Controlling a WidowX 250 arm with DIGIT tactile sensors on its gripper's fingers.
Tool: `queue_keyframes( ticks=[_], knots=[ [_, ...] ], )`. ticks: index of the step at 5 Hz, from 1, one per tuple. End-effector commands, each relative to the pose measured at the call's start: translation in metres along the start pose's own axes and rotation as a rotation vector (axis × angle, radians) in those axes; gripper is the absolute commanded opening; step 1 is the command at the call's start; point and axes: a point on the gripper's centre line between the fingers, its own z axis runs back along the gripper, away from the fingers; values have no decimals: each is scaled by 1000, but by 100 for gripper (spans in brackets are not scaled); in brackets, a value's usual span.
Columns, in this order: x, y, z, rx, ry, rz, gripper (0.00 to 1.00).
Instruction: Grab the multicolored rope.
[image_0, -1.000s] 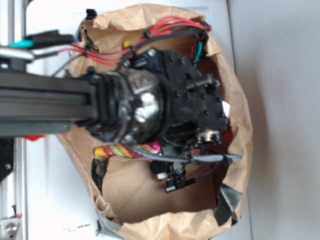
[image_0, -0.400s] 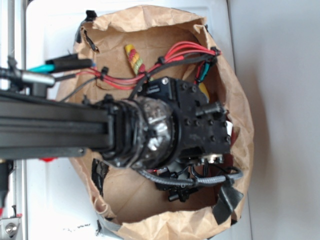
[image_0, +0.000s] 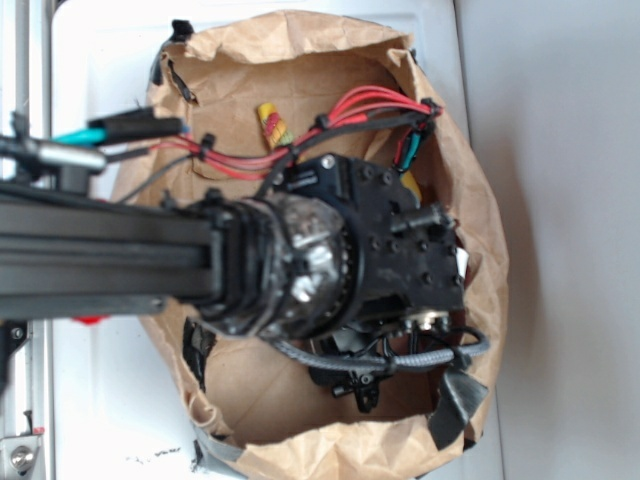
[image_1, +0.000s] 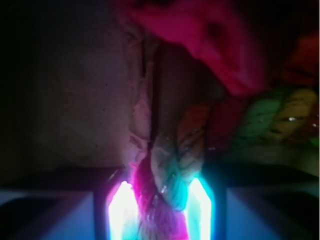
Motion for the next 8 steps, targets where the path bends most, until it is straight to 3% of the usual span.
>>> queue_keyframes(
  ticks=[1,3,4,5,7,8],
  knots=[
    [-16,39,81,-67,-125,105,0],
    [-32,66,156,-151,-237,168,0],
    [-30,73,174,-105,-268,121,0],
    [-20,72,191,15,-329,-41,0],
    [-17,62,203,50,-335,-164,0],
    [-23,49,205,62,-297,-247,0]
  ],
)
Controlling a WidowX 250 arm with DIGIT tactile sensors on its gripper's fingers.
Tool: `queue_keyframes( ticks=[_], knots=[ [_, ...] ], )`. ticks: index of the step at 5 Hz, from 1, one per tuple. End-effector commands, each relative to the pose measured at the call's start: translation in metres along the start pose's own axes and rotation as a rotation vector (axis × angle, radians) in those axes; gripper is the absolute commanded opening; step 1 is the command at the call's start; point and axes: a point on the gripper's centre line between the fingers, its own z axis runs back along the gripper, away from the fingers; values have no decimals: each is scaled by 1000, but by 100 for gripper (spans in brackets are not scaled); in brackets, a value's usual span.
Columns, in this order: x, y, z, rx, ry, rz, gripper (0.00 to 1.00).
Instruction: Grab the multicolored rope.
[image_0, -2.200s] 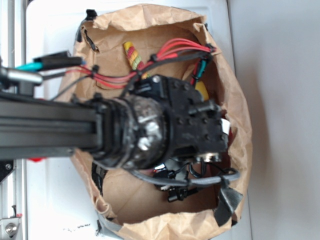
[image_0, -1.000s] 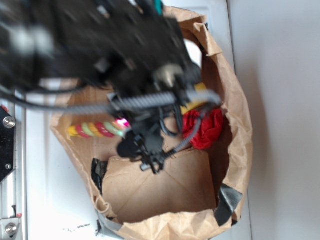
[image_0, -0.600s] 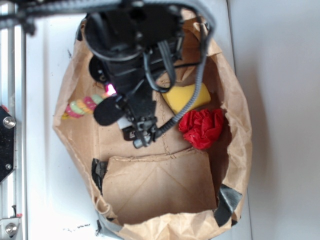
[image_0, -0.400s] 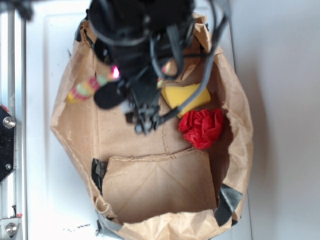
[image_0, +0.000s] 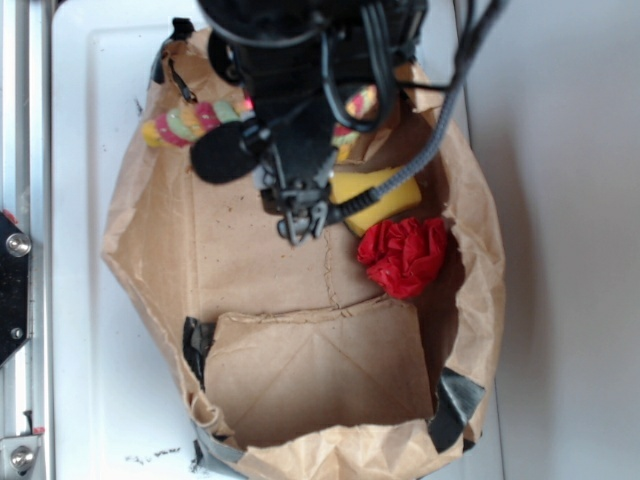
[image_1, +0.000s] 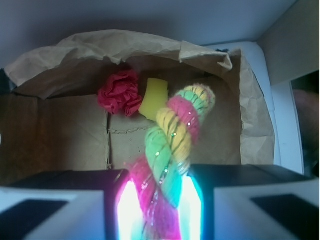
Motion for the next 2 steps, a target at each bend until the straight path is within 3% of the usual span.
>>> queue_keyframes(
  ticks=[1,2],
  knots=[
    [0,-17,21,-20,-27,-129,0],
    [0,-17,19,-17,-28,-136,0]
  ],
)
